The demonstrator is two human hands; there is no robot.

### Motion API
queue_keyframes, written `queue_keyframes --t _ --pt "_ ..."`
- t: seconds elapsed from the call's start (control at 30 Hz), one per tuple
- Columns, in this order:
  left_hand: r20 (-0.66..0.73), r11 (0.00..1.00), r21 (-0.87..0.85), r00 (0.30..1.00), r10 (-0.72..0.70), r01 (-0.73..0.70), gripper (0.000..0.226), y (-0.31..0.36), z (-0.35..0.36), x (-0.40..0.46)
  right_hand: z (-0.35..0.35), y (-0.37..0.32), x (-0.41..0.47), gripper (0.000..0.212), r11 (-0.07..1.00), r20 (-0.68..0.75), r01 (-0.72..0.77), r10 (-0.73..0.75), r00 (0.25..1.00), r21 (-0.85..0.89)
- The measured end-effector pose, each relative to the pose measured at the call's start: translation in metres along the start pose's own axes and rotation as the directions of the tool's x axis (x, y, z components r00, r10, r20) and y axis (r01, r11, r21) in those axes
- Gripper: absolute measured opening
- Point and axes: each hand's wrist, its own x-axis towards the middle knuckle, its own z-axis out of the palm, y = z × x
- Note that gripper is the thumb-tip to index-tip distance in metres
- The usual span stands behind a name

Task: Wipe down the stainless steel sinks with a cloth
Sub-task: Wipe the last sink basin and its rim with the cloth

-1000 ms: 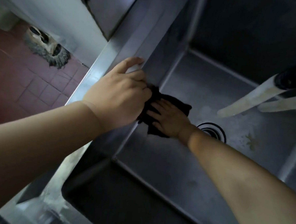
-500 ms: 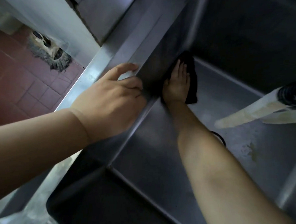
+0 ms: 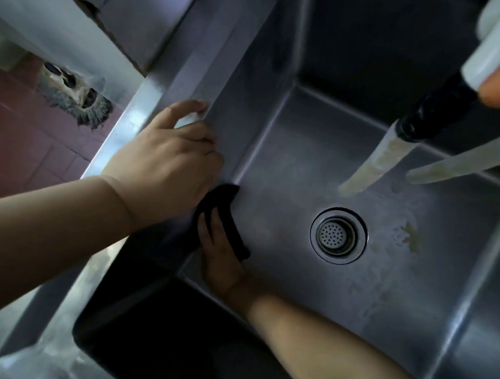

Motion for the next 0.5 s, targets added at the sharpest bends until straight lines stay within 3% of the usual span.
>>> queue_keyframes --t 0.1,0.23,0.4,0.5 --pt "0.001 1.0 -0.013 1.0 0.0 0.0 0.022 0.0 -0.002 0.0 -0.003 0.005 -0.02 0.058 0.964 0.146 0.117 -0.084 0.986 -0.237" --pt "0.004 1.0 -0.014 1.0 -0.005 0.005 0.022 0.001 -0.003 0.0 -0.007 0.014 -0.023 0.06 0.801 0.117 0.153 -0.104 0.988 -0.579" --pt "-0.033 0.999 -0.038 0.999 -0.01 0.009 0.026 0.001 -0.002 0.0 -0.066 0.038 0.021 0.05 0.678 0.031 0.131 -0.157 0.987 -0.723" --pt "-0.018 0.998 -0.055 1.0 -0.004 0.003 0.023 0.0 -0.002 -0.001 -0.111 0.051 0.053 0.058 0.631 -0.032 0.024 -0.077 0.996 -0.775"
